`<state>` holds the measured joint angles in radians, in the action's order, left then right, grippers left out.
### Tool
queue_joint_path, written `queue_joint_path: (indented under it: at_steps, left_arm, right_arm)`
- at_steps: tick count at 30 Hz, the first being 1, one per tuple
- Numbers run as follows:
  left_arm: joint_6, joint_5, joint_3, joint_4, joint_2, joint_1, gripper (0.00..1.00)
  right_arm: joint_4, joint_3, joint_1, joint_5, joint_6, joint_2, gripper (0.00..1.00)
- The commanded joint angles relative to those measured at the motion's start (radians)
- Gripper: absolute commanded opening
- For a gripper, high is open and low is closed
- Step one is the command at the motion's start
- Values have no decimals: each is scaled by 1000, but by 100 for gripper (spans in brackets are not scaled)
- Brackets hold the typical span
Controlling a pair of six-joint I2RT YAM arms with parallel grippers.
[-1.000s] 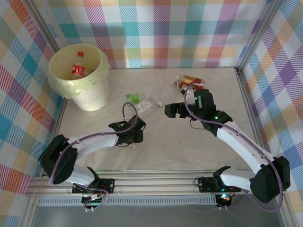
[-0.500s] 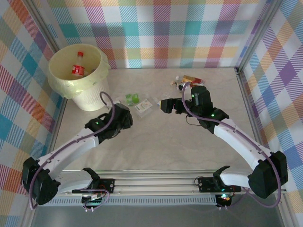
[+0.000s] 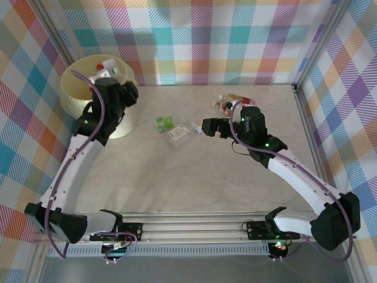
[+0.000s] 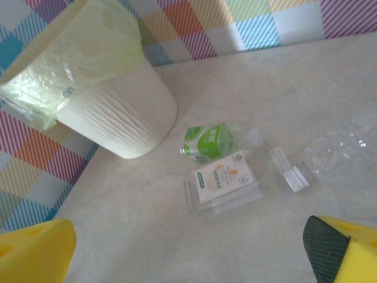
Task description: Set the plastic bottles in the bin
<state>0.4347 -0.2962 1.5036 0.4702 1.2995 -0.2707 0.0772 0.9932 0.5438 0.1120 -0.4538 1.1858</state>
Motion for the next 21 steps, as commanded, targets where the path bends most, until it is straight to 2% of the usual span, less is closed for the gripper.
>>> queue_joint_path:
  at_steps: [1, 7, 11, 16, 21]
  left_arm:
    - [-58, 35, 94, -40, 57, 57, 42]
    - [-116, -24, 222, -71, 173, 138, 43]
    - [-127, -6, 288, -91, 257, 206, 43]
    - [-98, 56, 401, -56, 393, 276, 43]
    - [66, 193, 441, -36, 485, 351, 43]
  right_arm:
    - [0, -14, 5, -38, -17, -58, 100]
    - [36, -40, 5, -26, 0, -124, 100]
    - [53, -45, 5, -14, 5, -144, 100]
    - [70, -36, 6, 2, -10, -134, 100]
    - [62, -21, 6, 57, -19, -121, 100]
